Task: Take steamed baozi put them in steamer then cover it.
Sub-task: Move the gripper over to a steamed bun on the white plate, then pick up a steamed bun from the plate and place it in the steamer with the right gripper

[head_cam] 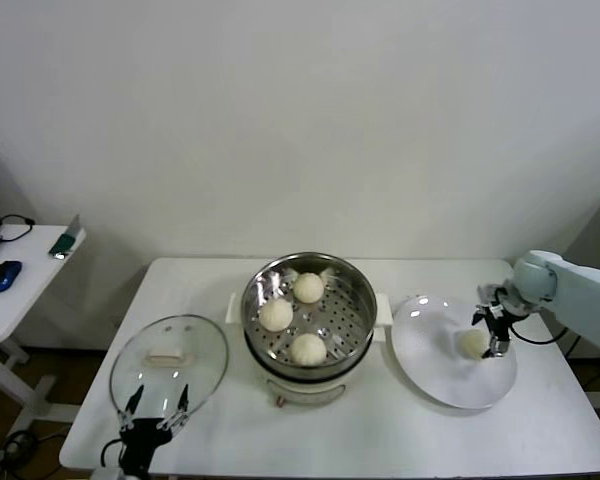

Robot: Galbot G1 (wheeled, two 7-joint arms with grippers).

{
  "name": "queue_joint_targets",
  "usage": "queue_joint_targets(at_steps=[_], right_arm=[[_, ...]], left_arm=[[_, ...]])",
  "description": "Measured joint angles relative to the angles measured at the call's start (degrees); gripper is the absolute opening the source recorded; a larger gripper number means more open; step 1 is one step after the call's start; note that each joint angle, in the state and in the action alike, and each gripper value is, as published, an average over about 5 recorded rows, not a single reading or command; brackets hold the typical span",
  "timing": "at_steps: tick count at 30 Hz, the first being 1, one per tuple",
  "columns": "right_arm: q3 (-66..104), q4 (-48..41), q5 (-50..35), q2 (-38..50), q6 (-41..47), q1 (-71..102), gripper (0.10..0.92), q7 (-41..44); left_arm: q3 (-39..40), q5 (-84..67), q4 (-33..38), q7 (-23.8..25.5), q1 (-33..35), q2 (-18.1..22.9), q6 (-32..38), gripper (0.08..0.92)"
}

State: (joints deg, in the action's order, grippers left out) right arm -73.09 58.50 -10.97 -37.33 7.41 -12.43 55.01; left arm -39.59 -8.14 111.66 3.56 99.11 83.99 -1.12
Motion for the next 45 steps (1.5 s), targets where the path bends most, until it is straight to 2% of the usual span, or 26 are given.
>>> queue_joint_targets(at_steps=[7,16,32,39,45], right_arm=[[0.83,-0.04,0.45,-0.18,0.19,0.62,0.668,-0.14],[-4.70,3.02,-2.39,0.32,1.24,-6.35,0.645,-0.07],[-28.01,19.88,-23.13,-7.02,5.29,-43.37,0.645,1.48],[-28.48,26.17,-31.86,-12.93,8.77,-49.06,0.645,-0.65],[-27.12,29.05,-35.90,-17.87,11.80,-48.63,0.645,-3.56]], left_arm=[[0.22,0.01,0.09,-0.02,-0.05,-0.06,-0.03,0.823],[0.38,0.23,0.51,-0.09,-0.02,-0.22,-0.18,0.823],[0.73,-0.10,0.65,-0.05,-0.75,-0.71,-0.54,0.823],[0.57,-0.32,0.85,-0.01,-0.83,-0.83,-0.62,0.823],[0.31,-0.67,0.96,0.01,-0.81,-0.83,-0.62,0.823]])
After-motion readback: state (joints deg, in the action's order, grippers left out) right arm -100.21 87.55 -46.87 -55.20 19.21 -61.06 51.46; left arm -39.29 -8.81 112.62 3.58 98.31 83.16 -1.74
